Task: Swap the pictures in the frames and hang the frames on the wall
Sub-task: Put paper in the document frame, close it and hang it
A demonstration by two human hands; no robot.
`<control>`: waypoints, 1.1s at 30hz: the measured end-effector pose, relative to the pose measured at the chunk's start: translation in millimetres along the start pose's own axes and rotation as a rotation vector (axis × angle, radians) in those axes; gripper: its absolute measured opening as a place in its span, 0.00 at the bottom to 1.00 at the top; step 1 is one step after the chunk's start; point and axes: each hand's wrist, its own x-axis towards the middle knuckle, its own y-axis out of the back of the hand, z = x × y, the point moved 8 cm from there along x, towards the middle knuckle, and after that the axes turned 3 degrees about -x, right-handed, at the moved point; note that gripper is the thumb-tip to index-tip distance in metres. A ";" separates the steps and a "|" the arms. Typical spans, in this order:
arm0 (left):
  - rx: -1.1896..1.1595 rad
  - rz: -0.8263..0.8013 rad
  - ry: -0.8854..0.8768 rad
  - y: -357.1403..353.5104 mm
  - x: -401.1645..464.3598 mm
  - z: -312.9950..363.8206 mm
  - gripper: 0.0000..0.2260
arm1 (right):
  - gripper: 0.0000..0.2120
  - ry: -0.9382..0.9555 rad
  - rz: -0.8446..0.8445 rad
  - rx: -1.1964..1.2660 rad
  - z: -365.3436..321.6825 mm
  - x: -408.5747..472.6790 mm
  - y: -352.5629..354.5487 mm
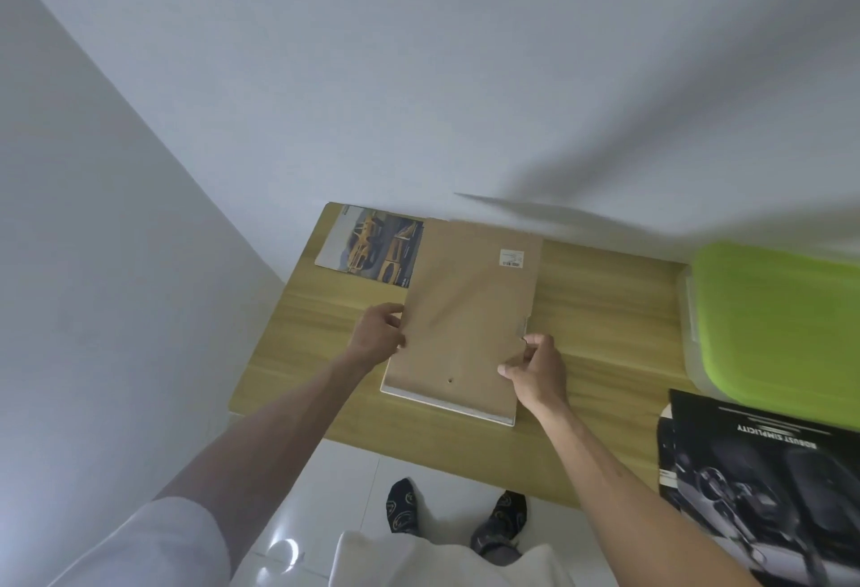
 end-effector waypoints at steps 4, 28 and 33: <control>0.069 -0.056 -0.036 0.1 -0.5 -11.1 0.30 | 0.32 -0.053 -0.007 -0.028 7.9 -8.3 -7.8; 1.246 -0.226 -0.633 -33.2 17.4 24.2 0.33 | 0.56 0.160 -0.104 -0.970 -49.9 -5.7 -20.2; 1.402 -0.271 -0.638 -45.7 34.5 36.1 0.45 | 0.70 0.177 -0.292 -1.127 -54.7 26.0 -27.8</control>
